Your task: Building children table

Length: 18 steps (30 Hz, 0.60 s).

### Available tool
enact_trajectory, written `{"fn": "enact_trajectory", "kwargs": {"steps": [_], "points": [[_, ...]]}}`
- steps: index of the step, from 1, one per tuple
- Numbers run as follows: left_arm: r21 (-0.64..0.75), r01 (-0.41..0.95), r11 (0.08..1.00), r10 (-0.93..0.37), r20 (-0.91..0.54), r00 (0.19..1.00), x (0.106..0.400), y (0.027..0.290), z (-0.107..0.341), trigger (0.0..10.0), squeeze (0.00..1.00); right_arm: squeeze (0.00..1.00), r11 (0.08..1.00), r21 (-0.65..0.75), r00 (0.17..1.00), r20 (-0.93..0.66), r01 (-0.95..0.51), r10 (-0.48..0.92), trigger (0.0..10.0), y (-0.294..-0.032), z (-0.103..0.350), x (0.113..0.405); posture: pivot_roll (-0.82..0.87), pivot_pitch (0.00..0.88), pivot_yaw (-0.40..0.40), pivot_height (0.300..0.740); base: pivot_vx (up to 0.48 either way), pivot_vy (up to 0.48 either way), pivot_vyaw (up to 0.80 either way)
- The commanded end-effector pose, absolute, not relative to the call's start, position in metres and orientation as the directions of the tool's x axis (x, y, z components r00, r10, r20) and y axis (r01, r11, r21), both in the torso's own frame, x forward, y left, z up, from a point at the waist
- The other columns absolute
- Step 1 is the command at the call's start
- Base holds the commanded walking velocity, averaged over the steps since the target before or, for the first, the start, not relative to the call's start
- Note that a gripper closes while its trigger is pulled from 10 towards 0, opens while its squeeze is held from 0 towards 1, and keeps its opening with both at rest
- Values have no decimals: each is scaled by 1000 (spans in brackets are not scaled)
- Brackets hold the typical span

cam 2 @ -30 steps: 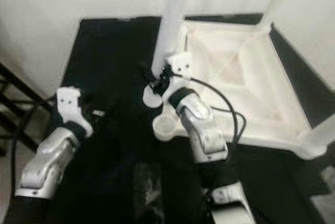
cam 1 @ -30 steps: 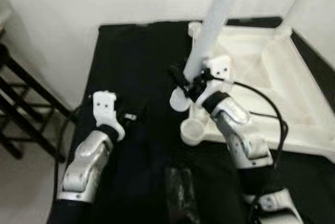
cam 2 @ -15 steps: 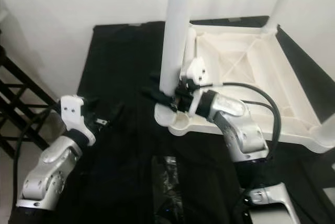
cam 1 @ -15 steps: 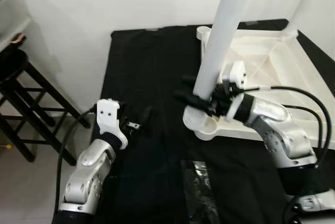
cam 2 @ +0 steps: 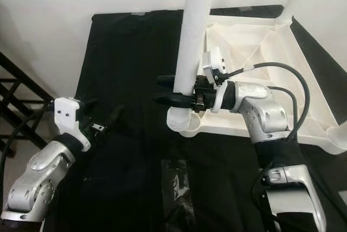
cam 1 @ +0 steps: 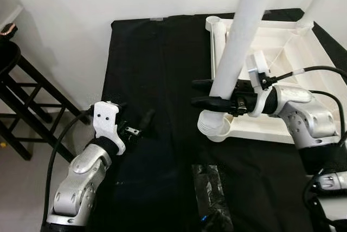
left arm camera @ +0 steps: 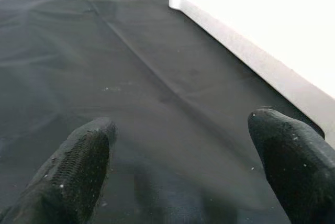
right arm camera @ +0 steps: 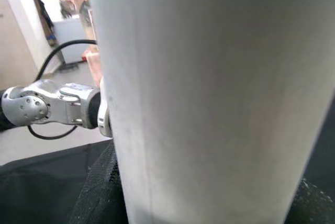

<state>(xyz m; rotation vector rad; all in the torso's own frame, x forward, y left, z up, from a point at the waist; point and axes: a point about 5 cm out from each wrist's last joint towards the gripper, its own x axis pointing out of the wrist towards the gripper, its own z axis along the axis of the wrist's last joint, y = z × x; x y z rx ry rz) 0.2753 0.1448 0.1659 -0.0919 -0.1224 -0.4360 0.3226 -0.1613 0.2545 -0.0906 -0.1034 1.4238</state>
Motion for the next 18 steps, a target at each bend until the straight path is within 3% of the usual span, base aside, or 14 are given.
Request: {"fn": "enact_trajectory", "kwargs": {"steps": [1,9,18], "points": [[-59,436,898,-427,127,895,273,141,166,10000,0,0,120,-152,115,40,-981,993,10000,-160,262,321,57,257,23,740,0,-472,0],[-74,397,915,-386,129,913,276,143,169,10000,0,0,39,-200,42,-9,-979,999,10000,-142,258,322,61,257,21,740,0,-44,0],[-75,398,915,-386,137,913,273,141,170,10000,0,0,71,-215,74,-4,-974,997,10000,-127,251,327,50,259,-5,740,0,0,0]]}}
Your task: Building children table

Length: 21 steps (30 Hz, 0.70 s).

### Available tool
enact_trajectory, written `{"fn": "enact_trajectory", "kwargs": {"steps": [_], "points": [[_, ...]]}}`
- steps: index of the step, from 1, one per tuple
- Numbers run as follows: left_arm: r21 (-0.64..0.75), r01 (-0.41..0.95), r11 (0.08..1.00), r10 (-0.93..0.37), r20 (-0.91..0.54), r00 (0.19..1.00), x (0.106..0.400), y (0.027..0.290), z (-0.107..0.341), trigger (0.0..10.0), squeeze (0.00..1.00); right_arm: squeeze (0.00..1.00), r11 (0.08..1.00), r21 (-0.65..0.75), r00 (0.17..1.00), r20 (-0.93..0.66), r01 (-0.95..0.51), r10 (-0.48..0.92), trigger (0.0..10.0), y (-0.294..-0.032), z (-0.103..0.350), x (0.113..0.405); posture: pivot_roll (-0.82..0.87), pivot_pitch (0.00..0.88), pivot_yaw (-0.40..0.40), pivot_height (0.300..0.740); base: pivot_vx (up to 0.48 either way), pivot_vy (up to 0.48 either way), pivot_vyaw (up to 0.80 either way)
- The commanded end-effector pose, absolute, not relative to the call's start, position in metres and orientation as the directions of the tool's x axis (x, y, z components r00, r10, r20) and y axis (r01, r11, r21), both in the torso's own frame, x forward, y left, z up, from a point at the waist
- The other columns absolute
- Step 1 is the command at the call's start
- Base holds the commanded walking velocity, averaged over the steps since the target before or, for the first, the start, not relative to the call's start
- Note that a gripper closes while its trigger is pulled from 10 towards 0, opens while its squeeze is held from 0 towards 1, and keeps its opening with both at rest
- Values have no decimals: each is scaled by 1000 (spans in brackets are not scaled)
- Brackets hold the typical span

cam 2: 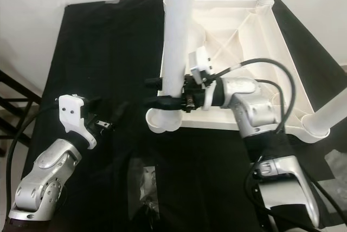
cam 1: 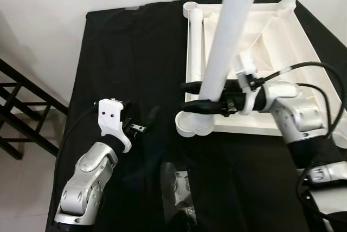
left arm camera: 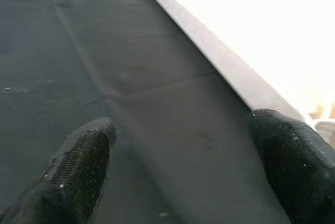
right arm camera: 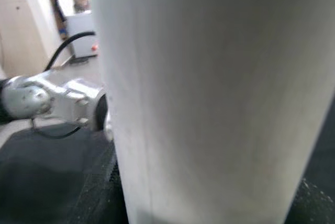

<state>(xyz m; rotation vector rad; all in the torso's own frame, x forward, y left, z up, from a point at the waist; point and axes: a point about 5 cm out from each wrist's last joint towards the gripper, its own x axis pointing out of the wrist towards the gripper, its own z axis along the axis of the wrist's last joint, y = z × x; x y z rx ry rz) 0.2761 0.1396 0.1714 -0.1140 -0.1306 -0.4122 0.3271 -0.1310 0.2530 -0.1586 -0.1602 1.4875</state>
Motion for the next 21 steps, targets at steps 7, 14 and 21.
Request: {"fn": "enact_trajectory", "kwargs": {"steps": [7,14,21], "points": [[-71,405,912,-391,152,908,272,139,173,10000,0,0,96,-231,83,65,-968,994,10000,-112,258,327,40,253,-5,740,0,-446,0],[-112,355,928,-333,176,926,281,142,179,10000,0,0,124,-276,90,132,-953,987,10000,-106,275,326,38,242,-1,740,0,-133,0],[-95,334,938,-315,174,933,283,144,180,10000,0,0,155,-290,103,187,-945,977,10000,-104,287,326,32,234,2,740,0,0,0]]}}
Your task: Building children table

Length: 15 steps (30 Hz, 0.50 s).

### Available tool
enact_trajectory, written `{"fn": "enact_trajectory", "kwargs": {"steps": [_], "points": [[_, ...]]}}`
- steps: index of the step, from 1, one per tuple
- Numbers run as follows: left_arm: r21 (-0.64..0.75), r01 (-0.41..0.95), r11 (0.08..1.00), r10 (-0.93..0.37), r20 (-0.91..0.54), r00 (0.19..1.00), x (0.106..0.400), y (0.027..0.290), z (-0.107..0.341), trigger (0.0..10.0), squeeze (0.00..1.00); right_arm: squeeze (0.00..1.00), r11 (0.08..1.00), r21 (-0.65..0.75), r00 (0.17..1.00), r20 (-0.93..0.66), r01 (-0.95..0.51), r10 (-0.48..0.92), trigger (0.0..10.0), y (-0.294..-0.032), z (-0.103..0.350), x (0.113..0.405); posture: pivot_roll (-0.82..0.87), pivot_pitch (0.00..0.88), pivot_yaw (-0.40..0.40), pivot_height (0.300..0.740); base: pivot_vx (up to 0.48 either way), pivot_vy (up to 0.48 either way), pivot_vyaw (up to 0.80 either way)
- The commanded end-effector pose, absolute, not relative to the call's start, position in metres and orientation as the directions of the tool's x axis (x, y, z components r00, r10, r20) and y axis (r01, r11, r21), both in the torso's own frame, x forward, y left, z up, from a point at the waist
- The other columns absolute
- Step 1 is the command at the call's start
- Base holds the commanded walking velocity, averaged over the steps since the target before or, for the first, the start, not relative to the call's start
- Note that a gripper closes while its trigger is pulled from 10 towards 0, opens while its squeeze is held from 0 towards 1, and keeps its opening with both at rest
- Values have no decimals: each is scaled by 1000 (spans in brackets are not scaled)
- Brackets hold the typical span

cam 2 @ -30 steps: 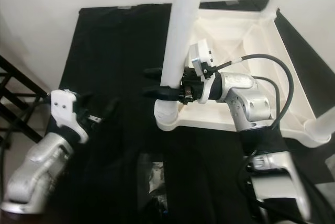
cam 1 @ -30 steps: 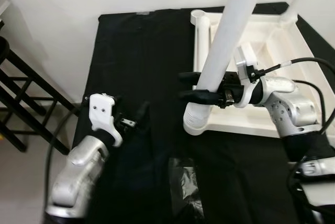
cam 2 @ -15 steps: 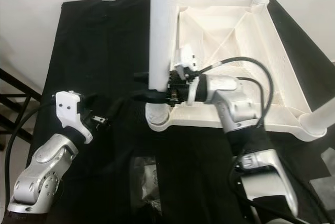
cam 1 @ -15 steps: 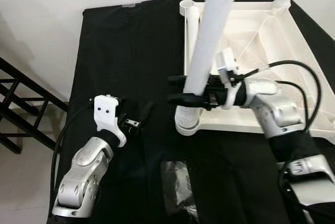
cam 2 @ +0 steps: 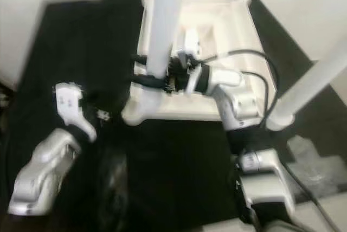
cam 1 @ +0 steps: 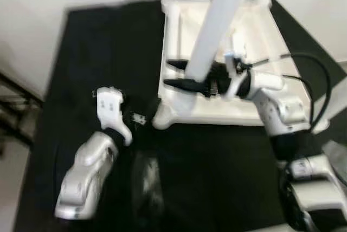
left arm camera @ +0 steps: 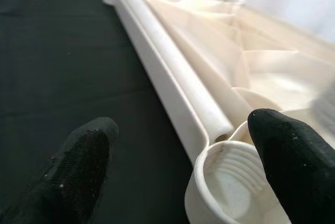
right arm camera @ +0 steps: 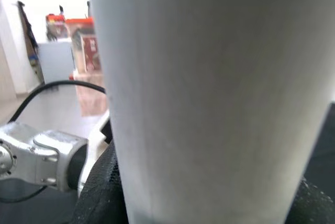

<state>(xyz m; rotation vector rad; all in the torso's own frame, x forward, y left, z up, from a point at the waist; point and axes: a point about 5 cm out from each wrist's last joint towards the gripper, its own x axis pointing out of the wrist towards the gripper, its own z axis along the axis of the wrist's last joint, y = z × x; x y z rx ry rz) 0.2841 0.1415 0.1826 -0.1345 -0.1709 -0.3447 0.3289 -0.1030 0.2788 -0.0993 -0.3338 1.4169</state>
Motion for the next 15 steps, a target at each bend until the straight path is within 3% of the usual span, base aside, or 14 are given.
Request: {"fn": "enact_trajectory", "kwargs": {"steps": [1,8,15], "points": [[-90,324,942,-305,177,936,285,146,181,10000,0,0,170,-290,112,206,-942,972,10000,-103,290,326,28,229,2,740,0,0,0],[-65,248,967,-232,196,953,293,160,188,10000,0,0,260,-295,196,231,-920,953,10000,-100,296,331,29,221,-3,740,0,0,0],[-27,196,980,-185,229,956,298,177,200,10000,0,0,262,-314,190,243,-913,951,10000,-102,302,334,42,219,-1,740,0,0,720]]}}
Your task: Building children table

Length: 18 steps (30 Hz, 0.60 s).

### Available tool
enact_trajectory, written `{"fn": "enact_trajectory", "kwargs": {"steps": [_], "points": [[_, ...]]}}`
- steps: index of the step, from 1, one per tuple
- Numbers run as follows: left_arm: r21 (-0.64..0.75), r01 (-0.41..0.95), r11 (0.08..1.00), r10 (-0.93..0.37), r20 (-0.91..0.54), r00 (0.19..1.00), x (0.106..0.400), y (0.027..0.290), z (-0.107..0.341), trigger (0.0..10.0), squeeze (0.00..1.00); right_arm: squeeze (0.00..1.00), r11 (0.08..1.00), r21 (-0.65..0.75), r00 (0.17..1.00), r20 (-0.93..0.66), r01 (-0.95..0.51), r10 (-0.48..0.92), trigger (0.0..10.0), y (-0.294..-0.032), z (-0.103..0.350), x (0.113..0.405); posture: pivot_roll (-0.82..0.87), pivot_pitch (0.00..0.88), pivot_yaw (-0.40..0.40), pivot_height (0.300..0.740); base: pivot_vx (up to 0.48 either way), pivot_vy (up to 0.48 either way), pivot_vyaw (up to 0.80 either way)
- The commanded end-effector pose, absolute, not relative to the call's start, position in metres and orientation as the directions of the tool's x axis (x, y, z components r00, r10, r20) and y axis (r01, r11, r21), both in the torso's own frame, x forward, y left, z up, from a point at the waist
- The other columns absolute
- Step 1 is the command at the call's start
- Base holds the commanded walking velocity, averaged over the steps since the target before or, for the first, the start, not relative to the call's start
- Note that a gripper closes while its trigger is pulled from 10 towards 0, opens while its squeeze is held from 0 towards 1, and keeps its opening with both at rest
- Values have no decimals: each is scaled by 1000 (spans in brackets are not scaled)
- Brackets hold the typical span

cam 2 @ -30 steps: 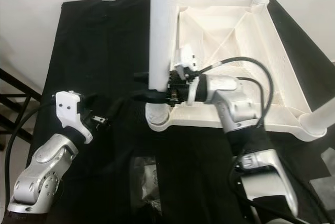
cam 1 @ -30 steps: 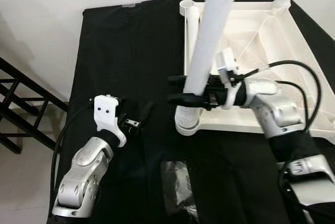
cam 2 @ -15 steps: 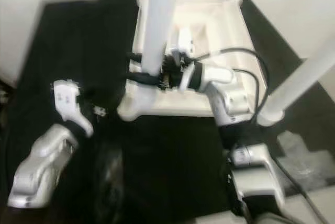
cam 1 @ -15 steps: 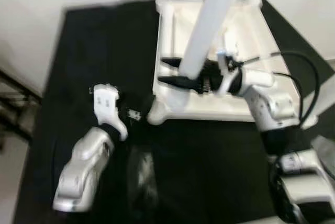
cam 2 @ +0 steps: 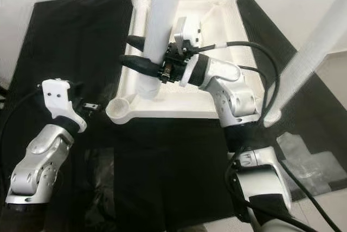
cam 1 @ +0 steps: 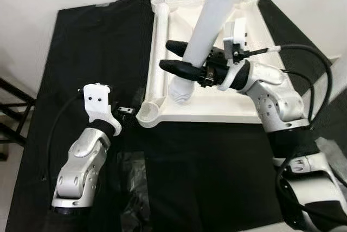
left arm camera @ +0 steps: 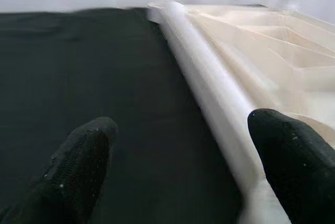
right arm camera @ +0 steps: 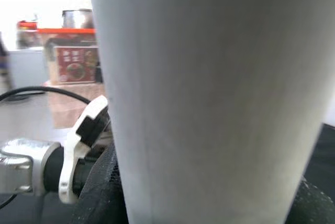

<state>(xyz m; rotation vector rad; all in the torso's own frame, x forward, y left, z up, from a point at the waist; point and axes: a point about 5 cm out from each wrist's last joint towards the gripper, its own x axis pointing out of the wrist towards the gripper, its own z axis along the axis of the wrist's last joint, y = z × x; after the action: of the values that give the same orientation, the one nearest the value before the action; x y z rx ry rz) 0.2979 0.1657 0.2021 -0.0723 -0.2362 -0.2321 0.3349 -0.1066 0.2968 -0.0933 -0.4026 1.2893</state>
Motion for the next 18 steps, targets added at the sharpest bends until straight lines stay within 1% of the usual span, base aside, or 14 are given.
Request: {"fn": "enact_trajectory", "kwargs": {"steps": [1,5,6,7,8,9,10,12,13,14,16,18], "points": [[-27,196,980,-185,229,956,298,177,200,10000,0,0,262,-314,190,243,-913,951,10000,-102,302,334,42,219,-1,740,0,0,800],[-8,184,983,-175,261,949,298,183,213,10000,0,0,251,-298,187,228,-921,956,10000,-113,305,339,46,233,-8,740,0,0,800],[-4,183,983,-176,264,948,297,183,214,10000,0,0,247,-298,185,221,-922,958,10000,-114,307,340,46,241,-8,740,0,0,0],[-1,184,983,-177,265,948,297,182,215,10000,0,0,223,-298,169,195,-928,966,10000,-115,308,341,44,250,-6,740,0,0,0],[-1,184,983,-177,265,948,297,182,215,10000,0,0,223,-298,169,195,-928,966,10000,-115,308,341,44,250,-6,740,0,0,0],[1,186,982,-180,265,947,296,182,215,10000,0,0,194,-298,150,165,-935,975,10000,-117,309,342,45,258,-6,740,0,0,0],[1,186,982,-180,265,947,296,182,215,10000,0,0,194,-298,150,165,-935,975,10000,-117,309,342,45,258,-6,740,0,0,0],[6,197,980,-192,261,946,295,178,214,10000,0,0,69,-310,53,58,-948,997,10000,-117,304,338,44,271,-11,740,0,0,0],[6,197,980,-192,261,946,295,178,214,10000,0,0,69,-310,53,58,-948,997,10000,-117,304,338,44,271,-11,740,0,0,0],[7,200,980,-195,260,946,294,177,214,10000,0,0,19,-316,17,10,-949,1000,10000,-117,302,336,43,278,-11,740,0,0,0],[6,204,979,-198,260,945,293,175,214,10000,0,0,-30,-315,-21,-33,-949,999,10000,-115,298,335,39,290,-18,740,0,0,0],[6,205,979,-199,261,945,292,174,215,10000,0,0,-34,-313,-24,-35,-949,999,10000,-110,296,336,41,300,-23,740,0,0,0]]}}
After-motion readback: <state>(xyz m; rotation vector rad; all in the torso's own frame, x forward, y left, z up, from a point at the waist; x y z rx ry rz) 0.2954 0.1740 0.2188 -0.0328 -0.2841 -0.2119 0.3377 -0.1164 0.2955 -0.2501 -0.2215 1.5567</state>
